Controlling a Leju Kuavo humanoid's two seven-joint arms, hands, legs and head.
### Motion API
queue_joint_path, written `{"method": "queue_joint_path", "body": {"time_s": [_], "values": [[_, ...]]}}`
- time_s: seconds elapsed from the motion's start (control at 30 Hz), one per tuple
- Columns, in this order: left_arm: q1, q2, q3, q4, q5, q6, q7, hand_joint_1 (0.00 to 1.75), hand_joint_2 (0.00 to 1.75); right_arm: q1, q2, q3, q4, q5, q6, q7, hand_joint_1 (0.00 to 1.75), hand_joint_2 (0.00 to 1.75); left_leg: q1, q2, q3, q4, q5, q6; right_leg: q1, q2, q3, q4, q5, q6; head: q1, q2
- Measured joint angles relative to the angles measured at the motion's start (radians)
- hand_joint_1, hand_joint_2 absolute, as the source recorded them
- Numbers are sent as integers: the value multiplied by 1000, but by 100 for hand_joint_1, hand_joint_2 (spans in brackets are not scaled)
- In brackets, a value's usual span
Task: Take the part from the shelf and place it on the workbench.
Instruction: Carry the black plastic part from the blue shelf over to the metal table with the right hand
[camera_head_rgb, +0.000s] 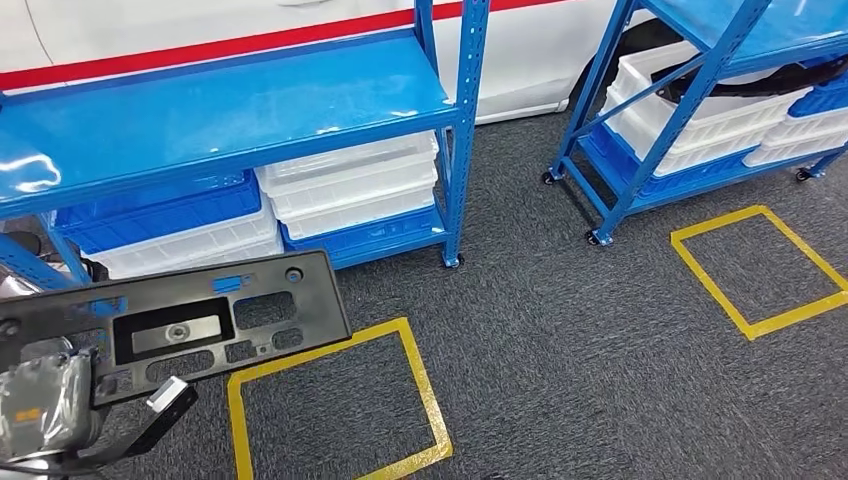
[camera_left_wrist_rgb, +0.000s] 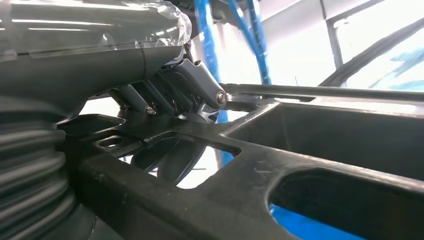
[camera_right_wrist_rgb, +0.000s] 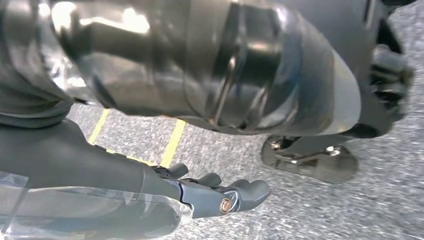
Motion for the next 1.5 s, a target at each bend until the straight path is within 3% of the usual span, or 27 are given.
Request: {"method": "queue_joint_path", "body": {"time_s": [0.03,0.07,0.13,0.2,0.27,0.3,0.4,0.43,0.47,0.5,0.57,0.63,0.73,0.8,0.83,0.93,0.97,1.0,1.03,1.1,1.17,1.27,1.33,1.4,1.43,1.47,1.5], "values": [[16,12,12,-9,6,-2,-6,175,175,0,0,1,0,4,2,-3,0,0,0,0,41,-42,28,3,1,-1,-17,8,6,2,0,0],[29,23,23,-17,13,-7,-11,175,175,0,0,2,0,7,4,-6,0,0,-1,0,95,-108,32,6,2,-1,-31,16,11,6,0,0],[47,38,44,-33,27,-21,-6,175,175,-1,1,4,0,9,7,-12,0,0,-6,0,187,-246,-3,15,5,-3,-45,25,23,15,0,0],[57,42,67,-43,35,-37,6,175,175,0,1,6,0,10,11,-16,0,0,-11,0,215,-305,-21,23,7,-4,-47,23,39,25,0,0],[54,43,81,-44,38,-47,-1,175,175,0,1,6,0,5,16,-19,0,0,-6,3,202,-308,-3,36,6,-2,-55,30,34,36,0,0],[49,42,82,-44,38,-49,-10,175,175,0,1,6,0,1,18,-21,0,0,-3,4,194,-310,8,43,6,-1,-67,55,10,41,0,0],[25,33,78,-41,24,-49,-25,175,175,0,0,5,0,-14,24,-29,0,0,-3,4,166,-309,31,54,1,0,-132,231,-102,51,0,0],[14,27,75,-38,14,-47,-25,175,175,0,0,4,0,-19,26,-31,0,0,-4,5,157,-307,36,54,1,0,-144,276,-120,52,0,0],[0,19,71,-34,4,-45,-23,175,175,-1,0,2,0,-23,28,-33,0,0,-5,4,149,-304,40,54,1,0,-137,286,-119,52,0,0],[-16,11,66,-30,-5,-45,-21,175,175,-1,0,1,0,-27,30,-33,0,0,-6,4,143,-301,42,53,2,0,-111,256,-101,49,0,0],[-51,-6,57,-23,-16,-45,-17,175,175,-3,0,-2,0,-32,32,-31,0,0,-8,3,137,-297,43,52,6,2,-25,124,-49,36,0,0],[-80,-18,53,-17,-23,-45,-13,175,175,-6,0,-3,0,-33,35,-29,0,0,-10,2,134,-294,46,46,10,5,30,28,-24,22,0,0],[-103,-25,45,-10,-31,-48,-9,175,175,-9,0,-3,0,-31,42,-28,0,0,-10,0,131,-300,54,30,12,3,40,1,-17,12,0,0],[-113,-26,41,-7,-34,-48,-7,175,175,-10,0,-3,0,-29,46,-28,0,0,-12,-3,119,-282,35,22,4,-7,50,-27,-10,3,0,0],[-118,-26,41,-5,-34,-47,-5,175,175,-11,0,-3,0,-28,48,-28,0,0,-12,-4,102,-246,12,18,0,-14,54,-41,-7,-1,0,0],[-128,-25,41,3,-29,-45,1,175,175,-14,0,-3,0,-23,53,-30,0,0,-5,-4,16,-62,-62,4,0,-31,53,-42,-6,-5,0,0],[-128,-25,41,7,-27,-44,1,175,175,-15,0,-3,0,-22,54,-31,0,0,-2,-4,0,-32,-61,-1,0,-37,51,-38,-8,-5,0,0],[-128,-24,41,10,-25,-43,1,175,175,-15,0,-3,0,-21,55,-32,0,0,1,-2,2,-41,-42,-5,-1,-43,50,-33,-11,-3,0,0],[-129,-23,41,13,-23,-43,1,175,175,-16,0,-3,0,-20,56,-33,0,0,3,3,23,-89,-6,-7,-2,-49,49,-27,-15,-1,0,0],[-135,-22,41,15,-19,-40,1,175,175,-18,0,-3,0,-20,57,-34,0,0,0,41,80,-215,50,-9,0,-62,47,-10,-25,9,0,0],[-142,-22,41,17,-17,-37,1,175,175,-19,0,-3,-1,-19,57,-34,0,0,-8,70,101,-272,62,3,7,-76,41,3,-31,18,0,0],[-142,-22,41,21,-16,-35,0,175,175,-19,-1,-3,-1,-19,56,-34,0,0,-9,45,91,-274,69,27,8,-94,36,11,-37,26,0,0],[-143,-22,41,22,-16,-33,0,175,175,-20,-1,-3,-1,-19,54,-34,0,0,-7,24,84,-278,79,43,1,-58,16,59,-79,35,0,0],[-144,-23,41,22,-18,-32,0,175,175,-20,-1,-3,-1,-20,53,-34,0,0,-7,4,76,-279,86,53,-2,-16,-36,182,-151,40,0,0],[-143,-23,41,23,-19,-31,0,175,175,-19,-1,-3,-1,-20,52,-34,0,0,-8,-7,73,-278,89,56,-2,-10,-64,247,-178,40,0,0],[-142,-23,40,25,-21,-30,1,175,175,-18,-2,-3,-1,-20,51,-34,0,0,-8,-20,70,-278,91,56,-2,-9,-81,289,-187,40,0,0],[-140,-23,39,27,-24,-30,1,175,175,-17,-2,-3,-1,-21,51,-34,0,0,-9,-33,69,-278,93,56,-2,-8,-81,291,-175,37,0,0]]}}
